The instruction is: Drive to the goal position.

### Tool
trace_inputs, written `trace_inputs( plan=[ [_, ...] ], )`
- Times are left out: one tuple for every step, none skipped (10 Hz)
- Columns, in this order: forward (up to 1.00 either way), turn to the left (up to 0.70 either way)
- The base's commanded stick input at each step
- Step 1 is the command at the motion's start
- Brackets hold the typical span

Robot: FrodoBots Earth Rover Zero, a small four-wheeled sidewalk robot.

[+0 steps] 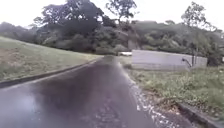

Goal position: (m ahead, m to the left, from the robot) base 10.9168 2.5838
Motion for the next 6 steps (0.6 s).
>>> trace_inputs(
  plan=[
    [0.45,0.02],
    [0.45,0.02],
    [0.45,0.02],
    [0.45,0.02],
    [0.45,0.02],
    [0.45,0.02]
  ],
)
